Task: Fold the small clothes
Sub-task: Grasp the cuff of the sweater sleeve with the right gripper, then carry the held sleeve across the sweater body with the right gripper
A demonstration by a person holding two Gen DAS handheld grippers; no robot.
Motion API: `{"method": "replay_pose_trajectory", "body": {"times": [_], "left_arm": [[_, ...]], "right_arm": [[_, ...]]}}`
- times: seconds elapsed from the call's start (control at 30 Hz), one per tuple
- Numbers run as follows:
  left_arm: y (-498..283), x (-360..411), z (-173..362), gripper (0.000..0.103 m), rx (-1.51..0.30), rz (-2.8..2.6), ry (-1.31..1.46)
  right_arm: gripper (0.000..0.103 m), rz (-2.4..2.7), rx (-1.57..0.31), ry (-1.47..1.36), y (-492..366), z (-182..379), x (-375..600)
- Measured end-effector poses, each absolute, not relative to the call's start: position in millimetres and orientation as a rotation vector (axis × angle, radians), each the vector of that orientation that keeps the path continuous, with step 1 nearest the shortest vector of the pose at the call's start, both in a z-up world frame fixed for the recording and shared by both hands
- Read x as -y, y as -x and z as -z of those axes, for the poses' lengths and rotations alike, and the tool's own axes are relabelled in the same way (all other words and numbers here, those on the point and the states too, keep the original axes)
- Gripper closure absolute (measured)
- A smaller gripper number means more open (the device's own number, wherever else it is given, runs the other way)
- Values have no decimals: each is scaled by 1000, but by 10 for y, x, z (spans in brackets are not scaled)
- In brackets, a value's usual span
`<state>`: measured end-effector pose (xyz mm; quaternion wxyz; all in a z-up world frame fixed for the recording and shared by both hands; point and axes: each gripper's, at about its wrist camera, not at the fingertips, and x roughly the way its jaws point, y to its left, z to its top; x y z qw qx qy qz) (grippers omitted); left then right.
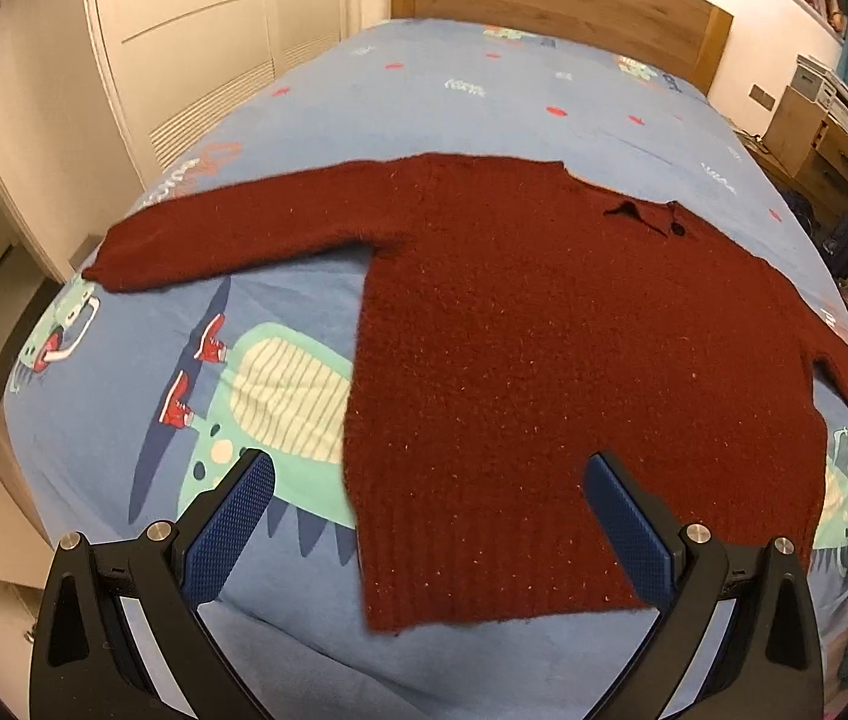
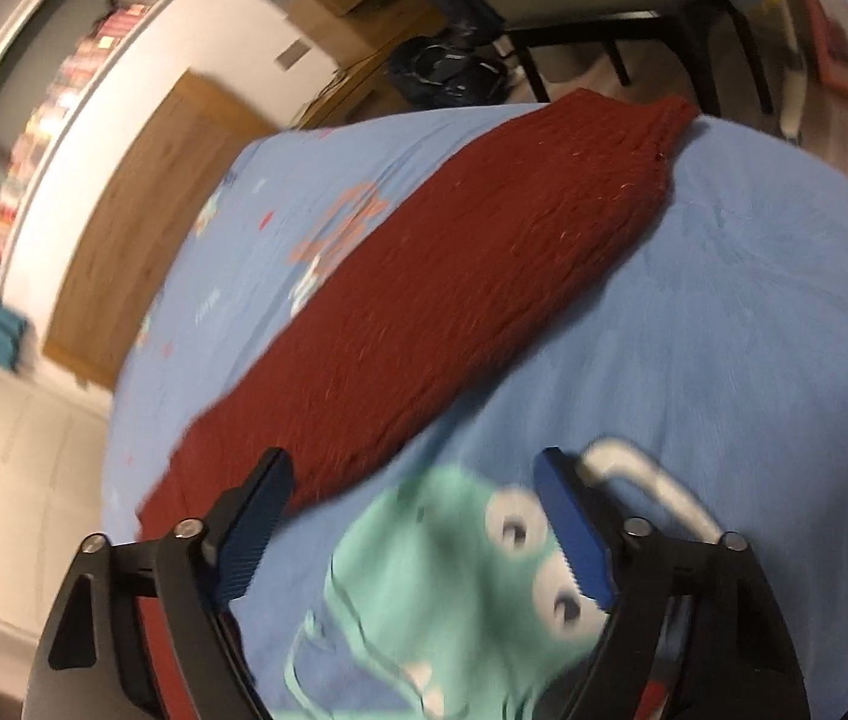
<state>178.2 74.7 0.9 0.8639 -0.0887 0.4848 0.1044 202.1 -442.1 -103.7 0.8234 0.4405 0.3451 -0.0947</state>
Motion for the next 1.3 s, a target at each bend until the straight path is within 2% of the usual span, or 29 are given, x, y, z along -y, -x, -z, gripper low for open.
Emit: {"method": "replay_pose_trajectory", "body": {"times": [0.23,0.5,0.6,0.67,1.0,1.3], "left_arm": [[-1802,-804,63,1,-1040,-250,190],[-1824,-819,93,1,-1062,-251,195],[-1841,-824,117,1,-1076,-243,211],[-1847,-828,124,1,-1083,-239,219],[-1813,-925,65,1,-1039,-241,269],[-1739,-1186,7,1,-1015,-183,397]], "right_arm": [[46,256,-587,-1154,-2108,1192,4968],[59,301,-506,-1225,-2190,1273,5281],[74,302,-510,-1257,-2269,1291,5331],[92,291,-511,-1274,-2289,1278,5333],[94,106,-477,-1206,-2725,632,5013],[94,-122,-541,-1258,-3172,364,3928]]}}
